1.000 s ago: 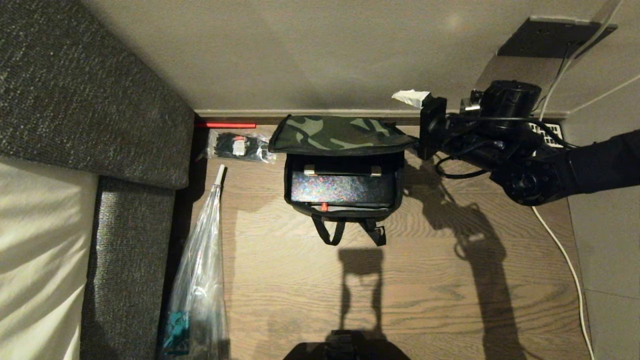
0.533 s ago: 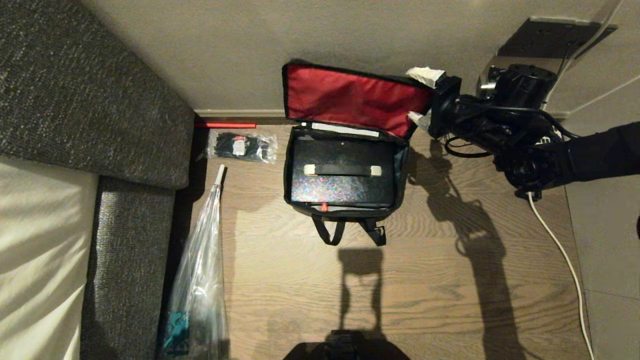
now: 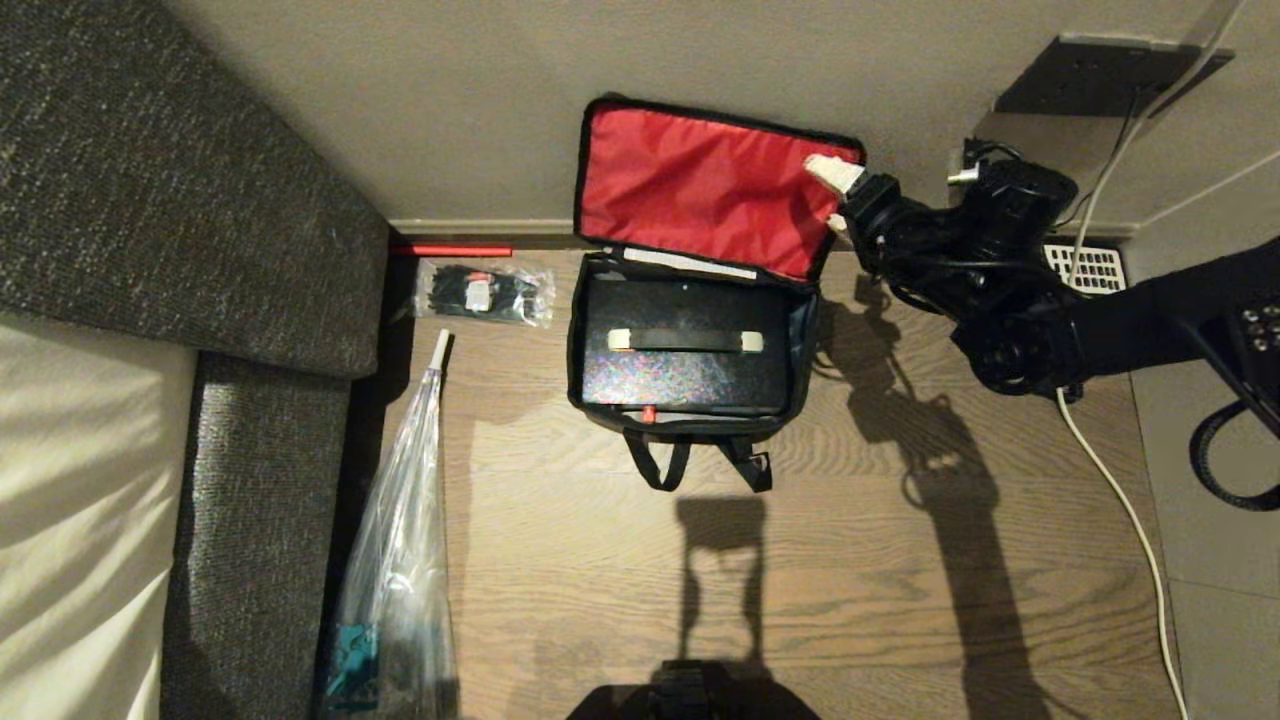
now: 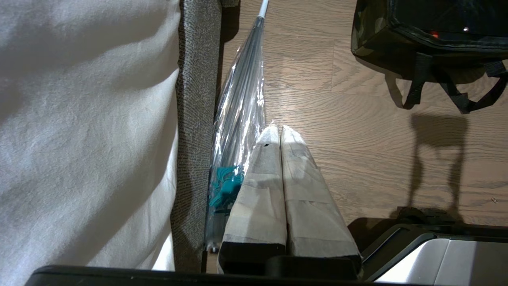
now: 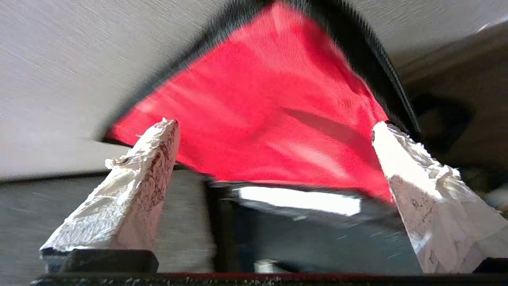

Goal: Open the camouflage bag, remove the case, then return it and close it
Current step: Open the top of the storage box

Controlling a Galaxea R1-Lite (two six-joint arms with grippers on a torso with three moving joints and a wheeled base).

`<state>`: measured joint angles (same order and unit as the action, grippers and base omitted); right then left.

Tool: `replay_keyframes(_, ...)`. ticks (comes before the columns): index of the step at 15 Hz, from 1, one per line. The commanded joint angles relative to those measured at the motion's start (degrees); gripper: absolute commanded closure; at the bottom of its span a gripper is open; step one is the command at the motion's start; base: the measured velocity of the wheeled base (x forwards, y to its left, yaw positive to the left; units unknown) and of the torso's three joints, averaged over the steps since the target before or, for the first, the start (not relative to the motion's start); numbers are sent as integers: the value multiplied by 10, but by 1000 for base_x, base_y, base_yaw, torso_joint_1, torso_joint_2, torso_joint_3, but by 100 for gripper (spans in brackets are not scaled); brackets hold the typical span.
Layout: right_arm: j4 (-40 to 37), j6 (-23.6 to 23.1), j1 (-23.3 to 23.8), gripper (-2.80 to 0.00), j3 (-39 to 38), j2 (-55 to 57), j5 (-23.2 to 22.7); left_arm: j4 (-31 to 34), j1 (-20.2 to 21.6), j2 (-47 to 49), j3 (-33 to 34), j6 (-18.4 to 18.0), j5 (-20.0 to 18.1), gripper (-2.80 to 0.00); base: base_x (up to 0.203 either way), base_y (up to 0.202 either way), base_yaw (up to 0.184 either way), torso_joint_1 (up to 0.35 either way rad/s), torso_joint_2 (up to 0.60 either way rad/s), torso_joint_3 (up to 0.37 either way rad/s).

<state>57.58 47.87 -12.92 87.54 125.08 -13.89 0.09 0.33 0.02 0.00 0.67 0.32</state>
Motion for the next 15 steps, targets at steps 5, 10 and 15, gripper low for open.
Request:
replay_keyframes(5, 67, -79, -3, -280, 15, 65, 20, 0, -1, -1, 2, 0, 0, 0, 0, 0, 0, 0, 0, 0)
replay_keyframes(10, 63, -88, -7, -280, -34, 0, 20, 0, 0, -1, 1, 0, 0, 0, 0, 0, 0, 0, 0, 0)
replay_keyframes(15, 9, -114, -6, -280, -210, -161, 5, 0, 0, -1, 1, 0, 0, 0, 0, 0, 0, 0, 0, 0)
